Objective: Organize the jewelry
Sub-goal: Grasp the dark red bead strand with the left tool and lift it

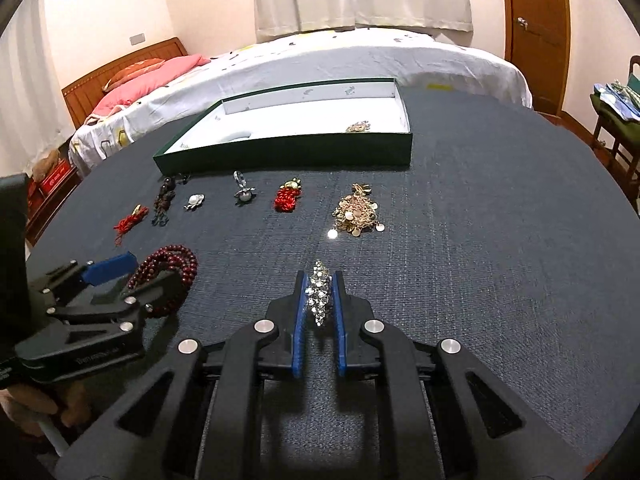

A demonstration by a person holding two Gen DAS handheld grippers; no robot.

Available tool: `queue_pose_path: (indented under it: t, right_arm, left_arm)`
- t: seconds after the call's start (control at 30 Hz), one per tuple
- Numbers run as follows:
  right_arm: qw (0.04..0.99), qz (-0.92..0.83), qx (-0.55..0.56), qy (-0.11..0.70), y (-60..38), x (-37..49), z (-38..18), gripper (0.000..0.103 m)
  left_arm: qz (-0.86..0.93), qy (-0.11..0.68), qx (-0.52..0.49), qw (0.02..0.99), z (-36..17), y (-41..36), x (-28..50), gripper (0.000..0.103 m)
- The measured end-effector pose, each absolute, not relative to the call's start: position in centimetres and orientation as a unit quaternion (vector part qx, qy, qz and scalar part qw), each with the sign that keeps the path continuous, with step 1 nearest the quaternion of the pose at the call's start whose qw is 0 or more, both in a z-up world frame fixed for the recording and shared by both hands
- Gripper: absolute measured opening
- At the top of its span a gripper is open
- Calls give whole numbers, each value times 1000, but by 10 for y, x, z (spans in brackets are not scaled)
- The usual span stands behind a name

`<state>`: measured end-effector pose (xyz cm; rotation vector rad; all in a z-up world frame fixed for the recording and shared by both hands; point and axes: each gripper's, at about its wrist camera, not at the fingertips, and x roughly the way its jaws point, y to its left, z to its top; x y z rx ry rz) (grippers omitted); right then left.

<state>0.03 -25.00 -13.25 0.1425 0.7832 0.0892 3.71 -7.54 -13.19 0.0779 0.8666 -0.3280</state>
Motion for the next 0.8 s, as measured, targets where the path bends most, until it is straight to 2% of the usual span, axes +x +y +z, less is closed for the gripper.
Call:
queue_pose_path:
  t: [0.27, 0.57, 0.63, 0.77, 0.8]
  right_arm:
    - [920, 49, 69, 383, -245, 1, -134, 12]
    - [918, 52, 70, 386, -241, 4, -135, 12]
    - [918, 52, 70, 387, -240, 4, -135, 12]
    - [918, 52, 70, 387, -240, 4, -135, 12]
    - [918, 52, 70, 387, -240, 4, -135, 12]
  left_arm:
    - [-155, 421, 61, 892, -134, -80, 35, 74]
    - [-144, 409, 76, 898, -132, -72, 31, 45]
    - [-145, 404, 80, 900, -132, -70, 30, 35]
    - [-139, 398, 81, 903, -133, -66, 30, 26]
    - [-137, 397, 82, 904, -133, -66, 30, 21]
